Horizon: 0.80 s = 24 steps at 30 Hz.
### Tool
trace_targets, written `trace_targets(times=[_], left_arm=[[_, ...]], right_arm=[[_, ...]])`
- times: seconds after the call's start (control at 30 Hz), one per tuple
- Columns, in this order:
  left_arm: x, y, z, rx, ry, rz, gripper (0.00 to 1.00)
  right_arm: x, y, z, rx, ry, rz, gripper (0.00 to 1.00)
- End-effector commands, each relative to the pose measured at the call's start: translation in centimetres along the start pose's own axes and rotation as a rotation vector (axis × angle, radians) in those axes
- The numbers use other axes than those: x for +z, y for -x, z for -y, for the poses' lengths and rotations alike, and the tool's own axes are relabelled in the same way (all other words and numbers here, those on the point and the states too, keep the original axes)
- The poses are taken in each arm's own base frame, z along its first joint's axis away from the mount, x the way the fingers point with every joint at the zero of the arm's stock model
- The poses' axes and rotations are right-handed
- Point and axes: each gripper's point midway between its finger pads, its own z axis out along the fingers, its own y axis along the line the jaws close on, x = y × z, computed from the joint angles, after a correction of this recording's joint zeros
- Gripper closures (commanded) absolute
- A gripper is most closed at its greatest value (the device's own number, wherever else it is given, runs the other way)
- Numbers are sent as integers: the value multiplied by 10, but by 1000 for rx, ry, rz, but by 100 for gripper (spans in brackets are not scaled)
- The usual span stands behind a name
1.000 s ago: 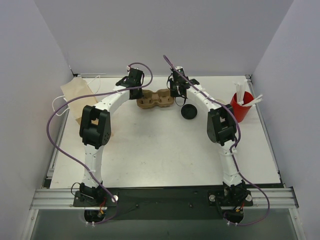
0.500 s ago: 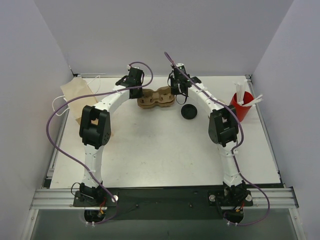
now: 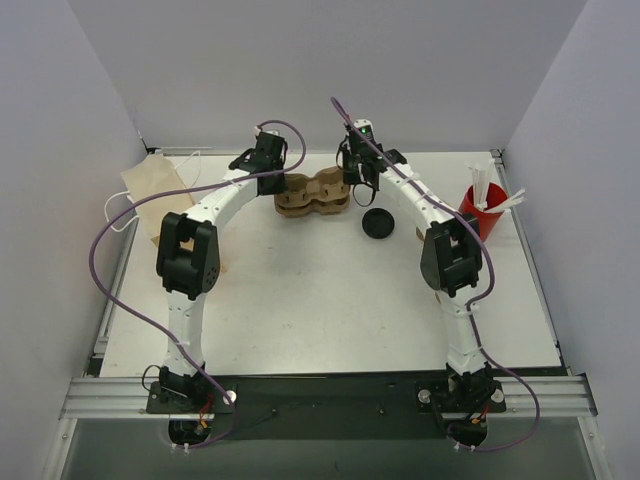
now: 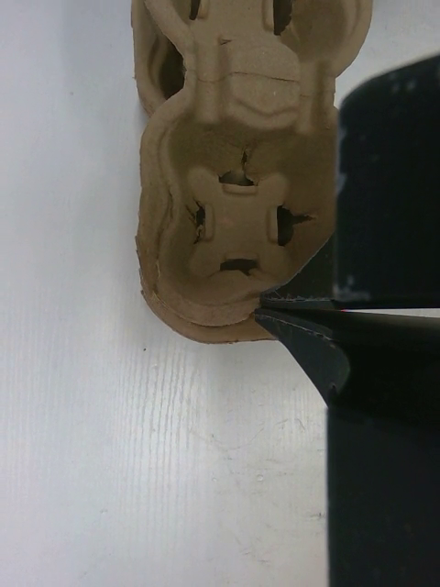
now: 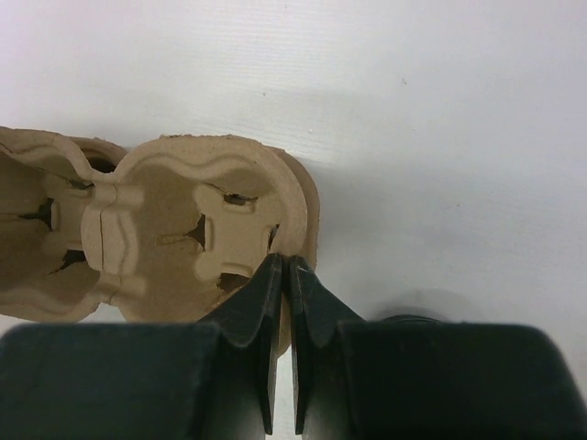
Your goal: Pack the takeout coffee
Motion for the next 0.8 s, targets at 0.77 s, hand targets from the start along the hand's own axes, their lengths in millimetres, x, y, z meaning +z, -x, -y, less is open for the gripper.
trace_targets(times=[0.77], left_arm=[[-151, -125, 59, 19, -221, -36, 100]], right_arm=[[-155, -164, 45, 210, -207, -254, 73]])
